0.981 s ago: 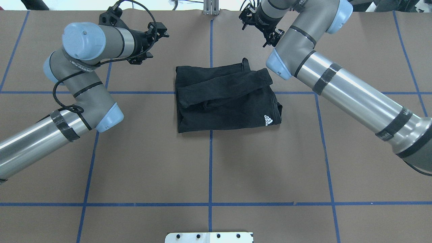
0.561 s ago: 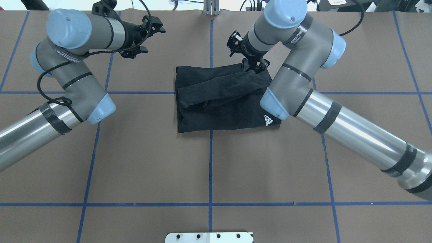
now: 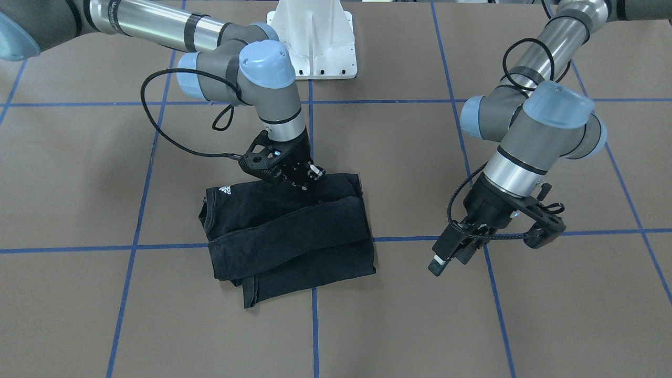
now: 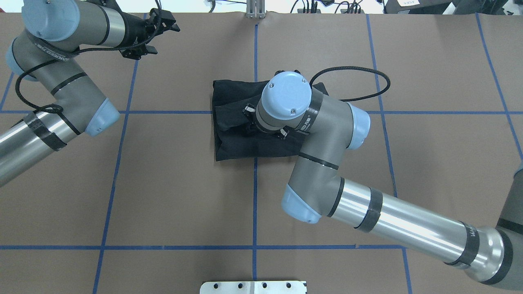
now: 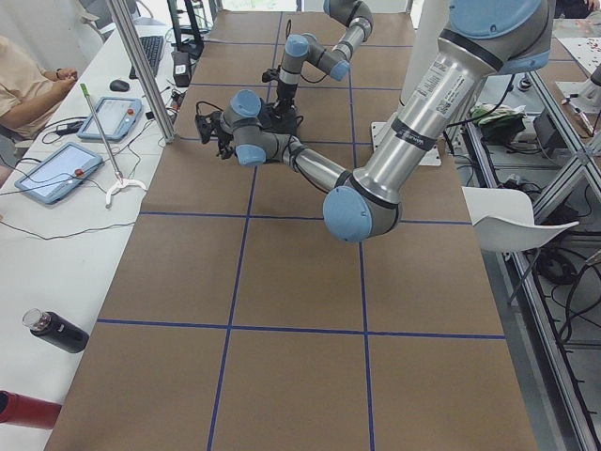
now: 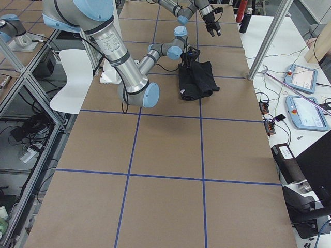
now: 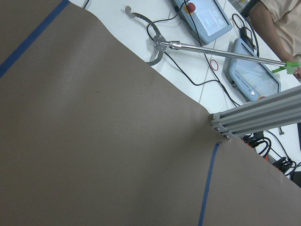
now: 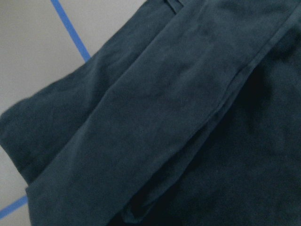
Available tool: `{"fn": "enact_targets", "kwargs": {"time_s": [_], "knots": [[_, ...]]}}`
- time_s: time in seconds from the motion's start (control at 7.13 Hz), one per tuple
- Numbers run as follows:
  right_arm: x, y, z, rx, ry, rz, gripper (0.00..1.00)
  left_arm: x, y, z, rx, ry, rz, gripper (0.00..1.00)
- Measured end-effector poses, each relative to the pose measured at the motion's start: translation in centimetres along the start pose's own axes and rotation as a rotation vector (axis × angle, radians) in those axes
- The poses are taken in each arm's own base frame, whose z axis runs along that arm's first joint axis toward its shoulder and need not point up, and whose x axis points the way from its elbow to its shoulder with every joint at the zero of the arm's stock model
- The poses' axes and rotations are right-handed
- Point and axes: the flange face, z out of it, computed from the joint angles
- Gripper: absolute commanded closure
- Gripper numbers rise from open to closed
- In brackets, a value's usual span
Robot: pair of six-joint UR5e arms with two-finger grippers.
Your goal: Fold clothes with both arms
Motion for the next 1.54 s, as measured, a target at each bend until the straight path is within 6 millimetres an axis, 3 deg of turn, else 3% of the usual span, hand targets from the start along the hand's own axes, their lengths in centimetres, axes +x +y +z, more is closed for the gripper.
{"fn": "enact_targets", "kwargs": {"time_s": [0.28,0.56,0.84,1.26,1.54], "knots": [[0.1,2.1,1.3,0.012,0.014,-0.078,1.0,-0.1,-0.2,-0.1,0.001,-0.002,0.001,0.02],[-0.2,1.3,2.2,0.029,0.032,-0.105,1.0,-0.1,-0.2,-0.2,0.001,-0.001,0.001,0.02],[-2.0,0.3,3.6,0.046,0.056,-0.108,1.0,-0.4,-0.4,-0.7,0.002,0.002,0.002,0.02],[-6.9,-4.1,5.2,0.085,0.076,-0.085,1.0,-1.8,-1.9,-3.4,-0.043,0.01,0.019,0.02],[-10.7,-9.1,6.2,0.123,0.029,-0.05,1.0,-3.1,-1.6,-5.2,-0.053,0.016,0.027,0.02]]}}
